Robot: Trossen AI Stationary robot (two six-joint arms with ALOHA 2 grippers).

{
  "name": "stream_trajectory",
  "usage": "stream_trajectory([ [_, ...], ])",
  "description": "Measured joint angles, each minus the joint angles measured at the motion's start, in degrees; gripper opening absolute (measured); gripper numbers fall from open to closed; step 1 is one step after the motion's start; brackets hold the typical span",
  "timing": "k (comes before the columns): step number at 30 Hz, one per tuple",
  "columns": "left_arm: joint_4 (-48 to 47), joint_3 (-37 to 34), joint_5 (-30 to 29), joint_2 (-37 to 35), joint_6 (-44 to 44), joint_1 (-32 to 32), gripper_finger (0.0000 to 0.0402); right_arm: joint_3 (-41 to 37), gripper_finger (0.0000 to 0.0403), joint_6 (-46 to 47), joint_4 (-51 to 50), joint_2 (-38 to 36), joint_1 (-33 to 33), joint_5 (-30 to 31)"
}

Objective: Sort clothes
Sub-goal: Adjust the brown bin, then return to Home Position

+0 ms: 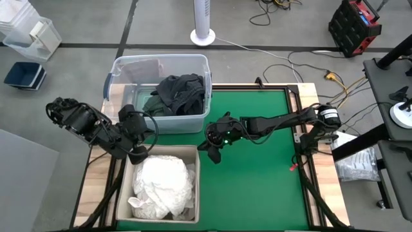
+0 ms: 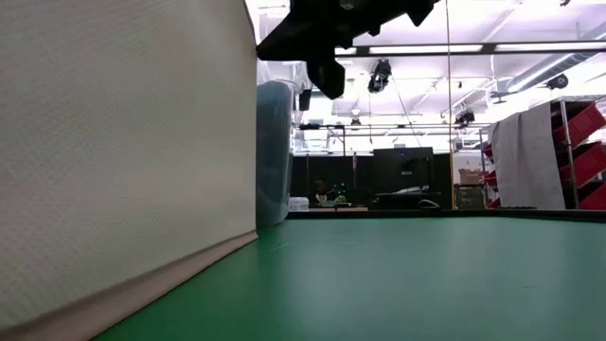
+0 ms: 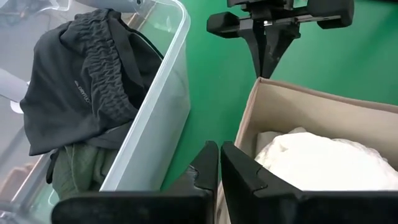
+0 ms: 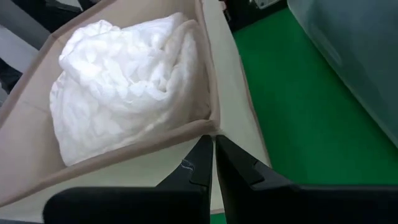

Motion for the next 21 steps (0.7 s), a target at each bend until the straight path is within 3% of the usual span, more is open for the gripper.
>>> stream_trajectory([
  [3, 0.0, 0.01, 0.0, 0.0, 0.46, 0.01, 0.0, 0.01, 0.0012, -0.37, -1.07, -0.19, 0.03, 0.05],
  [7, 2.4, 0.62, 0.3, -0.02, 2.14, -0.01, 0.0, 1.05, 0.0012, -1.64, -11.12, -3.13, -0.07, 1.12],
  [11, 17.76, 0.4, 3.64, -0.88, 18.25, -0.81, 0.0, 2.19, 0.0012, -6.39, -21.63, -8.75, -0.07, 5.49],
  [16, 43.86, -2.84, 12.82, -3.05, 45.78, 0.13, 0.0, 0.96, 0.0012, -14.18, -20.73, -16.31, -0.98, 5.68],
  [18, 48.6, -4.74, 16.67, -4.32, 51.41, 1.62, 0.0, 0.12, 0.0012, -17.83, -18.0, -19.18, -1.55, 5.31],
  [21, 50.62, -9.05, 17.07, -7.33, 52.64, 4.59, 0.0, -1.84, 0.0012, -22.32, -13.57, -23.37, -2.51, 4.02],
])
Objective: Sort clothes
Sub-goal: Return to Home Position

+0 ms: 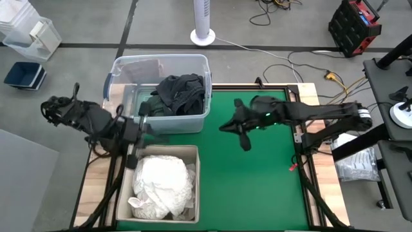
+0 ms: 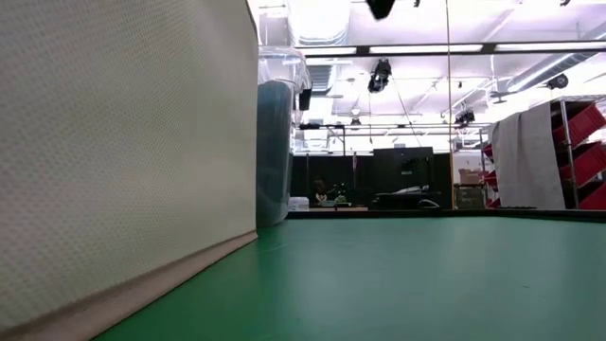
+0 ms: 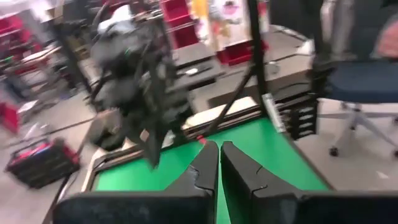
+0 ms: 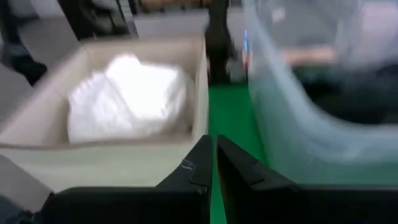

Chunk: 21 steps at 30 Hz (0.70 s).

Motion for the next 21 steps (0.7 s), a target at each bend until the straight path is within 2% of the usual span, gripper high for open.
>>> stream_trajectory([
  [4, 3.69, -7.39, -0.21, -4.42, -1.13, 4.08, 0.0, -2.44, 0.0012, -2.69, 4.21, -5.67, -1.08, -0.41],
  [6, 5.48, -10.16, -1.04, -6.29, -5.75, 5.01, 0.0, -2.95, 0.0012, -1.62, 3.6, -8.01, -1.16, 0.09],
  [11, 4.88, -14.76, -1.92, -8.41, -16.9, 5.06, 0.0, -3.27, 0.0012, 10.41, 4.8, -12.27, -1.06, 1.27],
  [14, 5.2, -16.16, -1.88, -7.69, -18.82, 5.06, 0.0, -3.25, 0.0012, 16.57, 7.89, -13.26, -1.06, 1.37],
  [16, 8.63, -16.88, -2.01, -7.04, -19.83, 5.14, 0.0, -3.25, 0.0012, 19.31, 7.21, -13.92, -1.06, 1.35],
  [18, 12.87, -17.94, -2.0, -6.37, -15.5, 5.86, 0.0, -3.26, 0.0013, 16.97, 7.96, -14.42, -0.98, 1.33],
  [21, 14.08, -19.29, -1.15, -6.43, -10.84, 7.75, 0.0, -3.35, 0.0013, 5.49, 9.77, -14.82, -0.31, -2.53],
])
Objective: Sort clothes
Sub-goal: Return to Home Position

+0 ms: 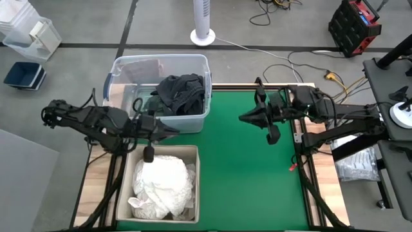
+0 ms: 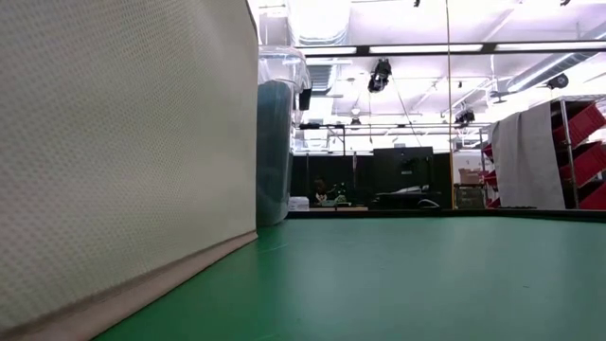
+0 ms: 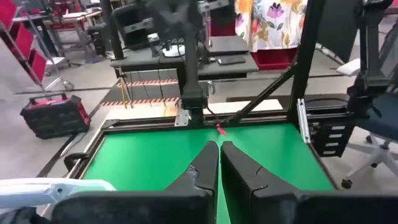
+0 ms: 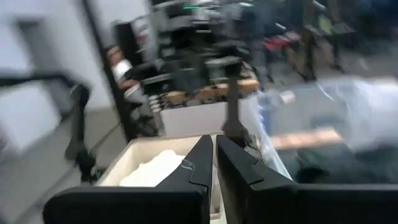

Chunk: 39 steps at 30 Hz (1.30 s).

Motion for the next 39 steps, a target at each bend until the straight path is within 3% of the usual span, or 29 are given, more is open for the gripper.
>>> stream_trajectory([
  [5, 1.55, -2.05, 6.21, -5.19, 0.56, 4.0, 0.0, -0.8, 0.0013, -5.64, 0.15, -0.88, -1.71, -4.3],
  [11, 7.91, -6.99, 11.44, -13.44, 3.67, 4.34, 0.0, -3.23, 0.0013, -7.08, 0.53, -4.29, -1.84, -7.16],
  [17, 10.47, -13.25, 10.85, -19.67, 3.69, 4.43, 0.0, -9.57, 0.0013, -7.21, 5.05, -10.41, -2.67, -7.34],
  [22, 14.83, -19.2, 5.22, -22.81, 3.7, 4.44, 0.0, -18.88, 0.0013, -6.73, 15.53, -15.72, -3.77, -12.58],
  [26, 18.71, -21.99, 2.57, -24.02, 3.68, 4.43, 0.0, -24.59, 0.0013, -4.66, 20.75, -19.43, -3.92, -12.15],
  [36, 20.2, -21.98, 2.18, -22.8, 1.1, 4.69, 0.0, -26.5, 0.0013, 7.94, 20.78, -20.94, -3.89, -12.16],
  [39, 20.34, -22.24, 2.54, -23.53, -1.7, 5.26, 0.0, -26.67, 0.0013, 5.32, 20.52, -21.17, -4.15, -13.61],
])
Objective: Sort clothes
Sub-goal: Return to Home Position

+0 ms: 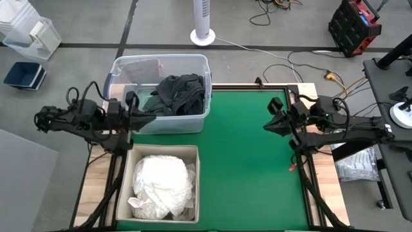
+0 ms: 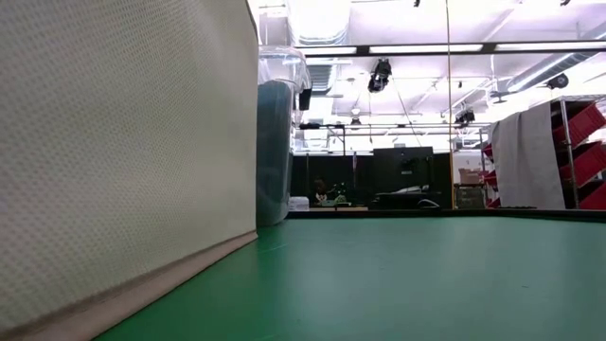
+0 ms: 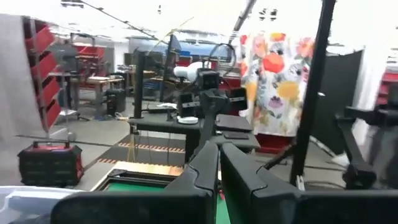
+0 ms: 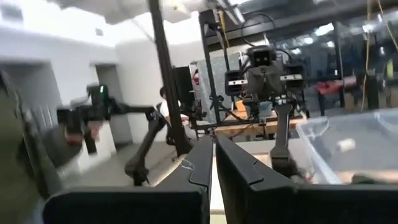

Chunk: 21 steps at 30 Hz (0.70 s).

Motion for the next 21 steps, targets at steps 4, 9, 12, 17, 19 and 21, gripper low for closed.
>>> stream_trajectory([
  [4, 0.84, -3.25, 3.14, -3.75, 1.28, 0.15, 0.0, -1.21, 0.0013, -7.81, 0.4, -2.21, -0.11, -5.2],
  [9, 5.61, -10.49, 3.11, -9.83, 1.3, 0.19, 0.0, -4.26, 0.0013, -10.41, 0.26, -7.4, -0.11, -5.98],
  [12, 9.12, -14.97, 4.24, -13.15, 1.19, 0.19, 0.0, -6.67, 0.0013, -10.48, 0.43, -10.71, -0.11, -5.98],
  [17, 15.21, -20.66, 4.44, -17.59, 1.08, 0.19, 0.0, -11.74, 0.0013, -10.43, 0.7, -15.52, -0.11, -6.0],
  [19, 15.43, -22.41, 4.55, -18.92, 1.02, 0.19, 0.0, -14.0, 0.0013, -10.57, 1.33, -17.1, -0.11, -6.12],
  [21, 16.06, -24.33, 4.57, -20.16, 0.85, 0.19, 0.0, -16.81, 0.0013, -11.5, 3.9, -18.15, -0.11, -6.82],
])
